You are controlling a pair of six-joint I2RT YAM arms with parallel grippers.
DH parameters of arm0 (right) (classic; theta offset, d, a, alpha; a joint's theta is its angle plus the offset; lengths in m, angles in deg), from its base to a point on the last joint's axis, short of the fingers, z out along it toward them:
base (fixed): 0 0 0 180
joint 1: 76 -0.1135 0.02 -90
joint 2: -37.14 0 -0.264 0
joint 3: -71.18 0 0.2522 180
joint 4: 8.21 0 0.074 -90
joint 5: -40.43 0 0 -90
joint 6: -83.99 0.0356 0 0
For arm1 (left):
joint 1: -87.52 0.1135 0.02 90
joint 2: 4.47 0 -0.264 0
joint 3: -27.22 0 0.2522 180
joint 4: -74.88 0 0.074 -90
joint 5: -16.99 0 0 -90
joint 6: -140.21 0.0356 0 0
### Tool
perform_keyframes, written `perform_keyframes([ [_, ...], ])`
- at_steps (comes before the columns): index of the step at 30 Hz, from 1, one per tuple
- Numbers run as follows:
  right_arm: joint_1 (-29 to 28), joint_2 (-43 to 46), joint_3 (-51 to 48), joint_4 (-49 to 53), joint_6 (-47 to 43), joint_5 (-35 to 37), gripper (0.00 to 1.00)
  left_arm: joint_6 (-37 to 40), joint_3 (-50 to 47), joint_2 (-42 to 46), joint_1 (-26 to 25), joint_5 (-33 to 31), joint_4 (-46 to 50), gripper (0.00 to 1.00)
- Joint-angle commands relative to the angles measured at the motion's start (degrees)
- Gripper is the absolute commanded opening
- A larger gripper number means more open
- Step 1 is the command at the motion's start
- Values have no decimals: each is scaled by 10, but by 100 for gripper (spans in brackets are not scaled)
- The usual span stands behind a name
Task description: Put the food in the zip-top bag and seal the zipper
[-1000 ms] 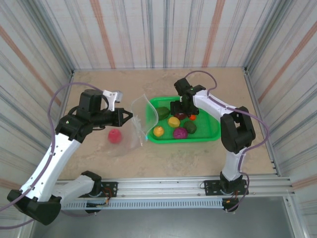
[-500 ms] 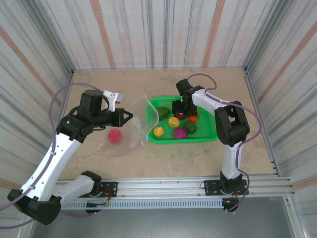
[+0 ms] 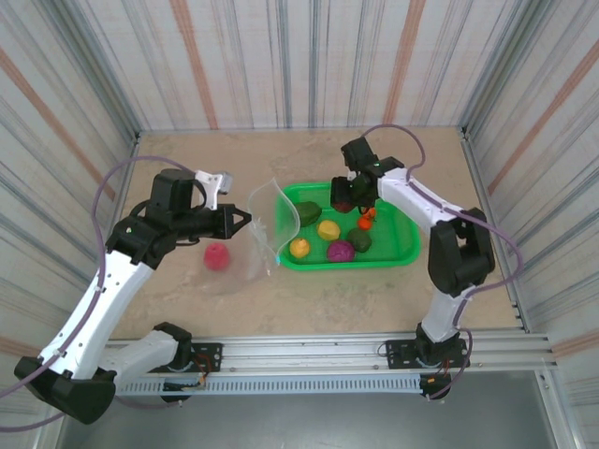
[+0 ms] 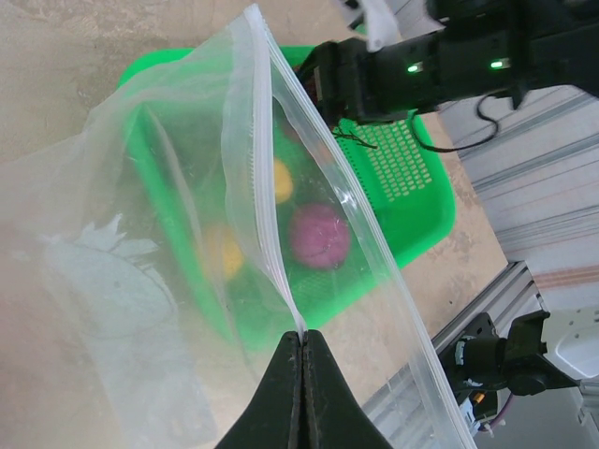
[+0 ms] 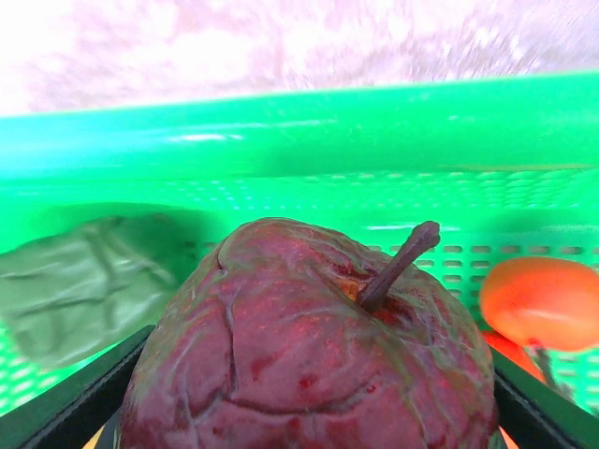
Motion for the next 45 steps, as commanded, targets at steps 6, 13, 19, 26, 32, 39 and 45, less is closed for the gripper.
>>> perform_keyframes([
  [6, -20, 176, -29, -10, -24, -88, 51, 8, 32, -15, -2, 22, 4, 0],
  [13, -111, 221, 28, 2, -48, -137, 48, 11, 51, -27, -3, 39, 5, 0],
  [19, -180, 179, 99, 23, -52, -145, 47, 12, 50, -29, -3, 54, -2, 0],
  [26, -220, 130, 124, 25, -43, -154, 45, 14, 53, -23, -4, 69, -3, 0],
  [32, -242, 92, 115, 35, -38, -148, 44, 19, 57, -15, -4, 78, -2, 0],
  [39, -260, 28, 153, 96, -26, -133, 41, 27, 66, -15, -5, 87, -3, 0],
  [45, -264, -15, 163, 107, 17, -125, 37, 28, 74, -16, -6, 96, -11, 0],
])
